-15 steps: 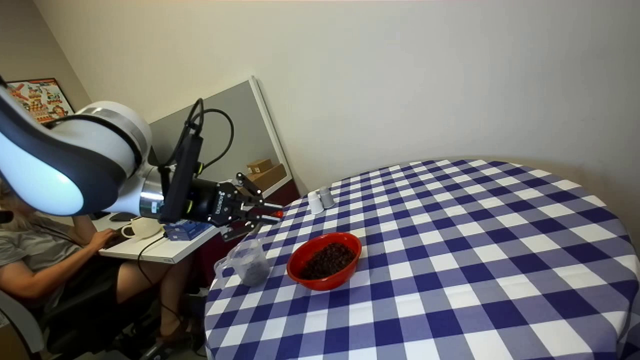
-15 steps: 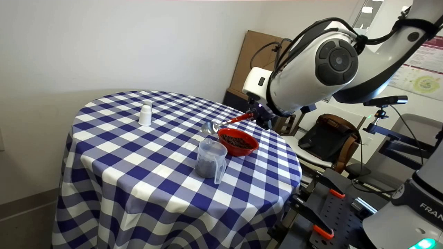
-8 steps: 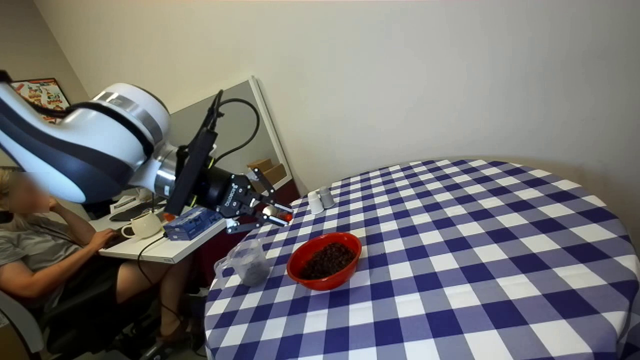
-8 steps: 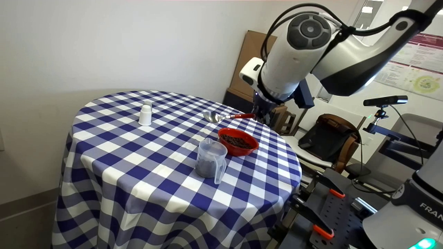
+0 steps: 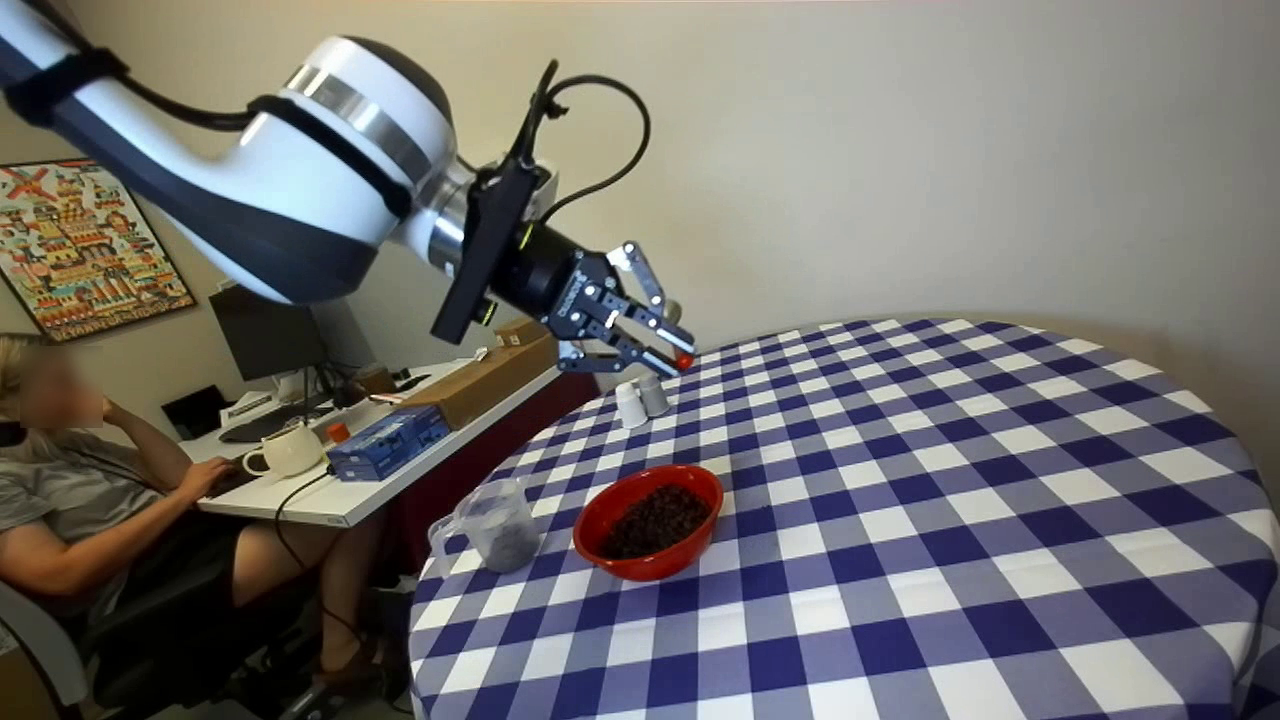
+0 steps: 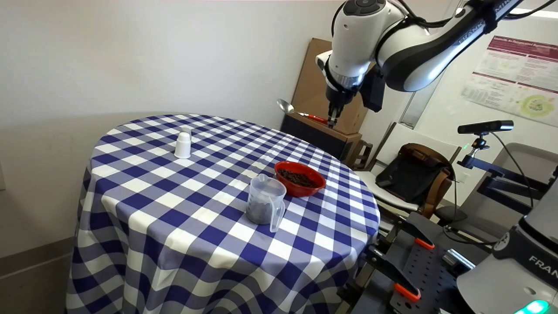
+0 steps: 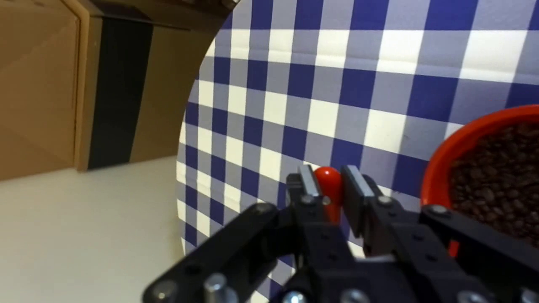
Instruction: Put a spoonful of the things in the bowl into the jug
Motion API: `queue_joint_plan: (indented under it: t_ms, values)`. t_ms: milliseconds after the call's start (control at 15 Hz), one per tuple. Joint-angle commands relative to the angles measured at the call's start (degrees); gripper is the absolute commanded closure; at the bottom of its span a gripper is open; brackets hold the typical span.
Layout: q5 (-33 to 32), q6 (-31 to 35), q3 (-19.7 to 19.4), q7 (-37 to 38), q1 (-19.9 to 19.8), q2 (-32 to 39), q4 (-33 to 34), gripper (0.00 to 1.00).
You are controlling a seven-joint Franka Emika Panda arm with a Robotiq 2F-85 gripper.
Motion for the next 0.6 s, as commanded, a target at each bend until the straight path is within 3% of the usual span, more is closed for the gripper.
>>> queue_joint_plan:
  t_ms: [0, 200, 533]
  values:
    - [7.6, 2.0, -3.4, -2.7, -3.5, 3.9, 4.8, 0.95]
    - [19.6, 2.0, -5.1, -8.7, -5.9, 7.3, 6.0, 0.95]
    - [42.0, 1.5, -4.7, -22.8, -8.1, 12.1, 4.5, 0.95]
